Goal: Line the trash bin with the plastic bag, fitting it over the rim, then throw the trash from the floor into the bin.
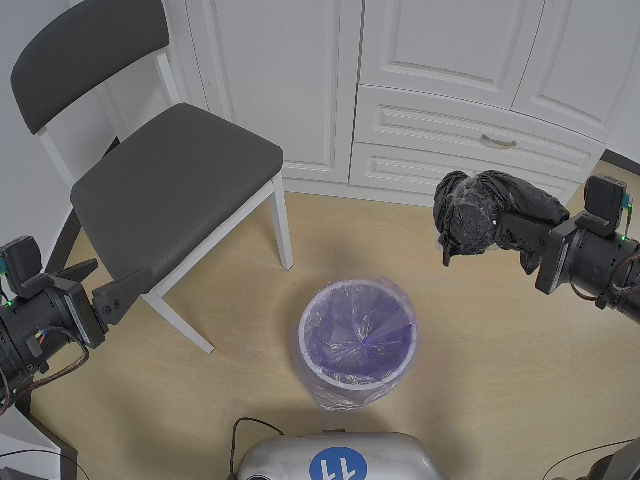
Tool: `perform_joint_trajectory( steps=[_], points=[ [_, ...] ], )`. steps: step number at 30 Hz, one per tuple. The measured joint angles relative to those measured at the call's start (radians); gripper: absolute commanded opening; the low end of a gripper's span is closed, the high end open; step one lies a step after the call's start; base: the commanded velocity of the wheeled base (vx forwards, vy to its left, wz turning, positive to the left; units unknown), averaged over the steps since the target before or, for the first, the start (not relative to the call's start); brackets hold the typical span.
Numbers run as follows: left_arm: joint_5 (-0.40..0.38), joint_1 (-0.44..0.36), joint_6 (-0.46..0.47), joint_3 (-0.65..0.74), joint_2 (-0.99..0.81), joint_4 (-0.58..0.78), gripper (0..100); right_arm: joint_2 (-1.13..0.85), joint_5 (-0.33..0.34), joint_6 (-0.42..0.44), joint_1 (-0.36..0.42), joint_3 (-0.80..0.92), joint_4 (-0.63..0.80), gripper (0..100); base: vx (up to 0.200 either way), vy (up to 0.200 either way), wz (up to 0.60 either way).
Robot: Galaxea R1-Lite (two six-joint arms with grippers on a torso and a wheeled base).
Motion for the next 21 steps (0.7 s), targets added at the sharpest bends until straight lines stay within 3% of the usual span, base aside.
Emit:
perform_joint_trajectory(
  steps=[4, 21],
  points=[
    [0.000, 0.005, 0.030, 0.000, -0.020, 0.000, 100, 0.007, 0.005, -0.053, 0.001, -0.008, 0.029, 0, 0.000, 0.000, 0.00],
    [-0.004, 0.030, 0.056, 0.011, -0.033, -0.001, 100, 0.116, 0.027, -0.539, -0.004, 0.006, 0.116, 0, 0.000, 0.000, 0.00]
  ],
)
